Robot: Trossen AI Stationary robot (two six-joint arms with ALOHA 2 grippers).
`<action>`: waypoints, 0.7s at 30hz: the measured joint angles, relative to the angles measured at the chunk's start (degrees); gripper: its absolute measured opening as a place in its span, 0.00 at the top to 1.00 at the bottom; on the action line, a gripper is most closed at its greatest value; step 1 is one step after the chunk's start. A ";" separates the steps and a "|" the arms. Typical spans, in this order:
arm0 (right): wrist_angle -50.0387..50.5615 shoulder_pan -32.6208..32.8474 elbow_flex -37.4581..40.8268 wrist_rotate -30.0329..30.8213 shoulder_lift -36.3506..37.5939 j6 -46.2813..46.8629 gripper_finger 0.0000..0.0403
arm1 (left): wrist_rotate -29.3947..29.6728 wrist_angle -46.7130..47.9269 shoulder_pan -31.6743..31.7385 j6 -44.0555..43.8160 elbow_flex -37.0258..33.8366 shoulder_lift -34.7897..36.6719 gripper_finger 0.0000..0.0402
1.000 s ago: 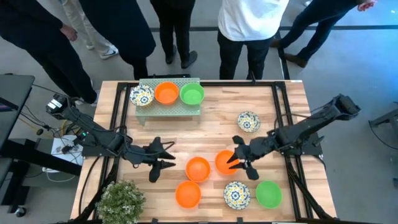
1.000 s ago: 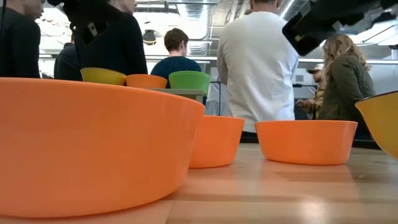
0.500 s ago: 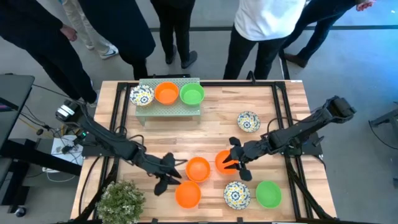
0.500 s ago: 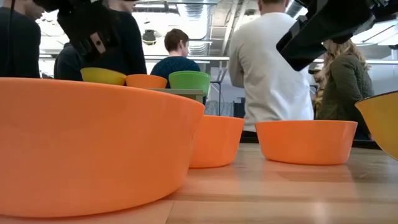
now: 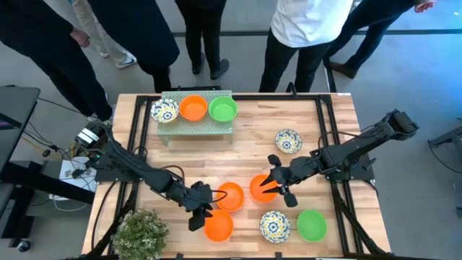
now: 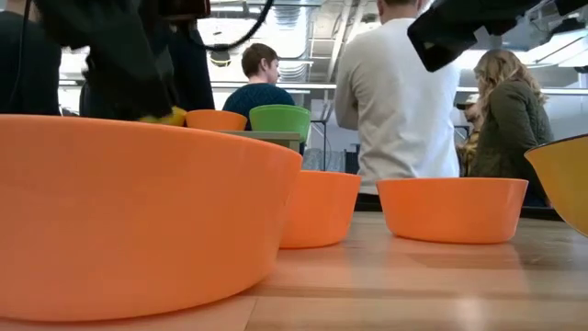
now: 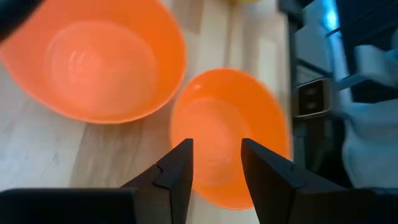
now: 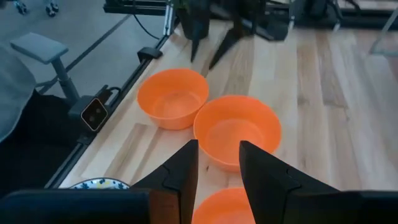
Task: Pick & Place Mini bowls
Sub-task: Stack the orange bowl on top of the other orange bowl on the shelf
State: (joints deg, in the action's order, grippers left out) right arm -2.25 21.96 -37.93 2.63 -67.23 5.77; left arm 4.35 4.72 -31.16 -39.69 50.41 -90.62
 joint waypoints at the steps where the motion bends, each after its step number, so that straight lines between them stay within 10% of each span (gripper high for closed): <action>1: -0.01 0.00 0.00 -0.01 0.21 -0.31 0.72 | 0.15 0.02 0.00 -0.02 -0.01 -0.63 0.66; 21: 0.01 0.15 0.00 0.19 0.62 -0.75 0.72 | 3.61 -1.48 -1.44 -1.28 -0.50 -5.95 0.66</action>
State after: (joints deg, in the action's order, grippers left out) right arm -2.24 22.11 -37.93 2.82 -66.61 5.02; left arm 7.96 3.24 -32.60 -40.97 49.91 -96.57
